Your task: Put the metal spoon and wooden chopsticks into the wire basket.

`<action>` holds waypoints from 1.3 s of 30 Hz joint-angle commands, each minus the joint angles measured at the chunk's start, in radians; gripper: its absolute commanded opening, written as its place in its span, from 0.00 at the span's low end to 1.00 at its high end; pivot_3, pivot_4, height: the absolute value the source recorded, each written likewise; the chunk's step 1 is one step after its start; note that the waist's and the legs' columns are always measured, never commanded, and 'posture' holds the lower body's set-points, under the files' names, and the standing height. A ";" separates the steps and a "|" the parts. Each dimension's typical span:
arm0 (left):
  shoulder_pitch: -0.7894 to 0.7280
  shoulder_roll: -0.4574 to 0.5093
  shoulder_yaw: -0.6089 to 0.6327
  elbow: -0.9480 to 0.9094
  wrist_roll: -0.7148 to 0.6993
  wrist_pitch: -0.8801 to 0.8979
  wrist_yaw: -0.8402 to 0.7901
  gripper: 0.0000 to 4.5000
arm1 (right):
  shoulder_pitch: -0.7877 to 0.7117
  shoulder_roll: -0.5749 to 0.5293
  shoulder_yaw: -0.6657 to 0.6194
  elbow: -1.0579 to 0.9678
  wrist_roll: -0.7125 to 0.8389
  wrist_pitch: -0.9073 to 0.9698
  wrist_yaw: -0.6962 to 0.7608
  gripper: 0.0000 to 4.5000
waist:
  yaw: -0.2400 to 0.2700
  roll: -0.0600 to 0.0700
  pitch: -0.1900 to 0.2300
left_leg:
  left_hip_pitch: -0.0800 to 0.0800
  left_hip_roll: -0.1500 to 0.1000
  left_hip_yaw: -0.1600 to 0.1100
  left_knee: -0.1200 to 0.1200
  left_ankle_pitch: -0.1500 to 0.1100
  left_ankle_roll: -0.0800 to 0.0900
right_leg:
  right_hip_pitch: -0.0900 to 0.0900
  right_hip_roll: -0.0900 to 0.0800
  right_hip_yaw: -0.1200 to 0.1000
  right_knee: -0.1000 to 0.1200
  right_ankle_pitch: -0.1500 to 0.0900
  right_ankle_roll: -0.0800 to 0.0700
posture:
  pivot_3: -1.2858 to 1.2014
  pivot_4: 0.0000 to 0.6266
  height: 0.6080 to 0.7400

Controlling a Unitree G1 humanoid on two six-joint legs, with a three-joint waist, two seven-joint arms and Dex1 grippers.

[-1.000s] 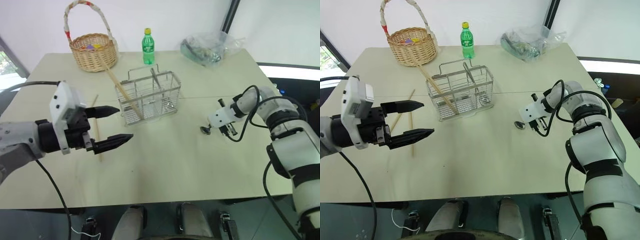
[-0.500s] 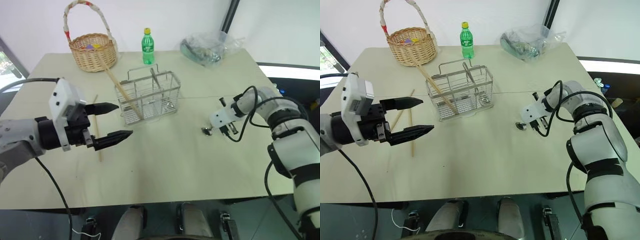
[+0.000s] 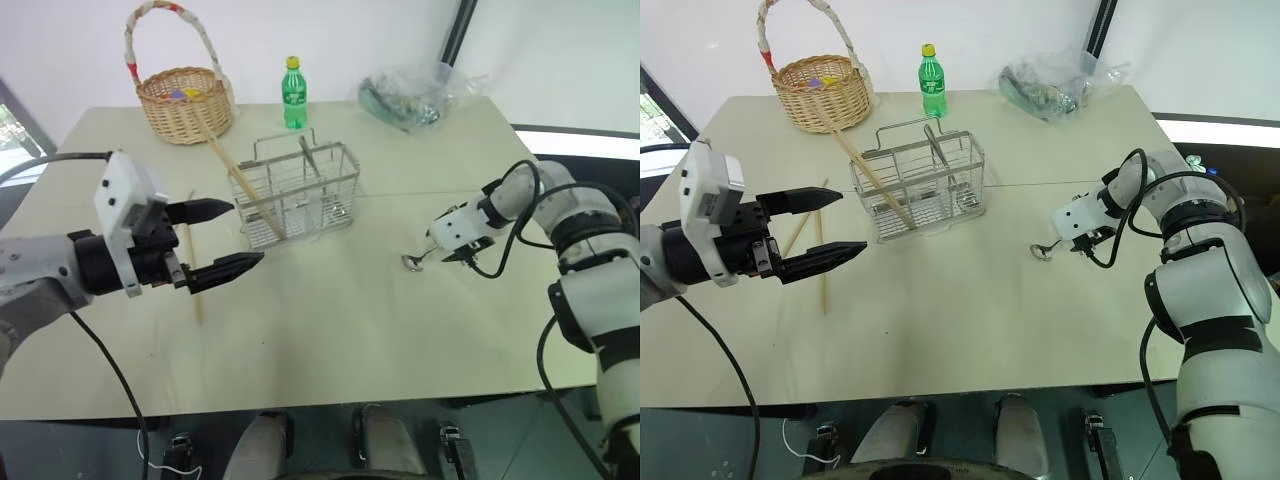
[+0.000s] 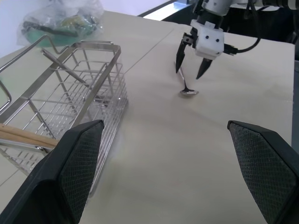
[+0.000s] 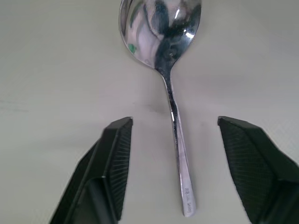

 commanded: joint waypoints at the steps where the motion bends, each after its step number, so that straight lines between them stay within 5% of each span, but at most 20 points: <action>1: -0.026 0.008 0.008 -0.005 -0.008 -0.014 -0.010 1.00 | -0.005 0.007 -0.001 -0.010 -0.003 0.001 -0.040 0.60 | -0.001 0.000 0.000 | 0.000 0.000 0.000 0.000 0.000 0.000 | 0.000 0.000 0.000 0.000 0.000 0.000 | 0.52 0.24 0.50; 12: -0.039 0.021 0.022 -0.017 -0.041 0.011 0.002 1.00 | 0.008 0.070 0.027 0.010 -0.048 0.051 -0.125 0.60 | -0.018 -0.003 -0.002 | 0.000 0.000 -0.001 0.000 0.000 0.000 | 0.001 0.000 0.000 0.000 0.000 0.000 | 0.52 0.24 0.50; 15: -0.036 0.028 0.042 -0.017 -0.050 0.015 0.012 1.00 | 0.021 0.074 0.028 0.013 -0.045 0.057 -0.094 0.41 | -0.020 -0.004 -0.002 | 0.001 0.000 -0.001 0.001 0.000 0.000 | 0.001 0.000 0.000 0.000 0.000 0.000 | 0.52 0.24 0.50; 19: -0.030 0.036 0.060 -0.014 -0.059 0.016 0.025 1.00 | 0.032 0.076 0.018 0.012 -0.031 0.055 -0.062 0.01 | -0.022 -0.006 -0.003 | 0.001 0.000 -0.001 0.001 0.000 0.000 | 0.002 0.001 0.000 0.000 0.000 0.000 | 0.52 0.24 0.50; 30: -0.040 0.020 0.032 -0.010 -0.041 -0.009 0.033 1.00 | 0.042 0.057 -0.025 -0.001 0.016 0.043 -0.052 0.01 | -0.020 -0.006 -0.004 | 0.002 0.001 -0.001 0.001 0.000 0.000 | 0.002 0.001 0.000 0.001 0.000 0.000 | 0.52 0.24 0.50; 35: -0.096 0.010 -0.005 0.032 -0.014 -0.038 0.013 1.00 | 0.053 0.062 -0.192 -0.066 0.268 0.038 0.188 0.01 | -0.020 -0.005 -0.002 | 0.001 0.001 -0.001 0.001 0.000 0.000 | 0.002 0.001 0.000 0.001 0.001 0.000 | 0.52 0.24 0.50; 39: -0.141 0.001 -0.019 0.082 0.024 -0.059 -0.008 1.00 | 0.167 0.039 -0.327 -0.465 0.666 0.406 0.405 0.01 | -0.020 -0.004 -0.002 | 0.001 0.001 -0.001 0.001 0.000 0.000 | 0.002 0.001 0.000 0.000 0.001 0.001 | 0.52 0.24 0.50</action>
